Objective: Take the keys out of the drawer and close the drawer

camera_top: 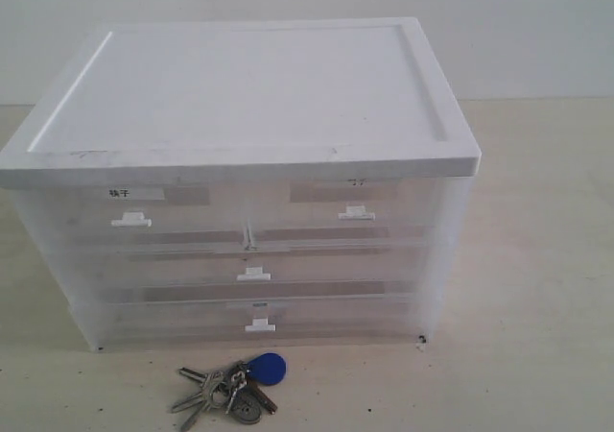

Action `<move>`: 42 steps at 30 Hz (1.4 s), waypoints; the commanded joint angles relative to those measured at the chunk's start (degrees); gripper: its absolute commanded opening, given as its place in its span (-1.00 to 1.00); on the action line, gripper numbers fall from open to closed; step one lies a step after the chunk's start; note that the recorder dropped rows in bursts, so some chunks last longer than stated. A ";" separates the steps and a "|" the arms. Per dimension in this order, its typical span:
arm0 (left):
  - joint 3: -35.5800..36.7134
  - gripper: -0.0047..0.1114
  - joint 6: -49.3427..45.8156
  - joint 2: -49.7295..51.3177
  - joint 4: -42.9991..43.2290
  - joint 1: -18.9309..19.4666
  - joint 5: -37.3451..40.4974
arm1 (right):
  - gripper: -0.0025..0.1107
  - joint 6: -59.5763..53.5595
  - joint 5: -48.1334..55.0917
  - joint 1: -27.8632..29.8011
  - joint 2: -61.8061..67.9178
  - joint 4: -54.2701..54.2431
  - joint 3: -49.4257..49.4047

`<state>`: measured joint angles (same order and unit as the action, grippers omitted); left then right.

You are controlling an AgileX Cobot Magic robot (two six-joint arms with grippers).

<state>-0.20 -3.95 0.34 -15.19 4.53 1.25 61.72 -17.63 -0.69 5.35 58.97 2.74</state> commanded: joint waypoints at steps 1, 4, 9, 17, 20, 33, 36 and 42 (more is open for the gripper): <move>0.20 -0.83 9.66 -0.34 12.79 0.29 1.80 | -0.96 -0.12 -0.16 0.12 -0.10 -0.22 -0.09; 0.20 -0.83 10.43 -0.34 15.72 0.29 1.80 | -0.96 -0.12 -0.16 0.12 -0.10 -0.22 -0.09; 0.20 -0.83 8.52 -0.34 16.73 0.29 1.80 | -0.96 -0.12 -0.79 0.12 -0.10 -0.22 -0.09; 0.20 -0.83 -4.37 -0.34 16.73 0.29 10.98 | -0.96 -0.12 -1.09 0.12 -0.10 -0.22 -0.09; 0.20 -0.83 -4.47 -0.34 16.16 0.29 15.15 | -0.96 -0.12 -0.99 0.12 -0.10 -0.22 -0.09; 0.20 -0.83 -0.98 -0.34 16.51 0.29 15.27 | -0.96 -0.12 -0.99 0.12 -0.10 -0.22 -0.09; 0.20 -0.83 -0.98 -0.34 16.51 0.29 15.27 | -0.96 -0.12 -0.99 0.12 -0.10 -0.22 -0.09; 0.20 -0.83 -0.98 -0.34 16.51 0.29 15.27 | -0.96 -0.12 -0.99 0.12 -0.10 -0.22 -0.09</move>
<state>-0.20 -5.52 0.22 1.32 4.58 16.32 61.72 -18.50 -0.69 5.35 58.97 2.74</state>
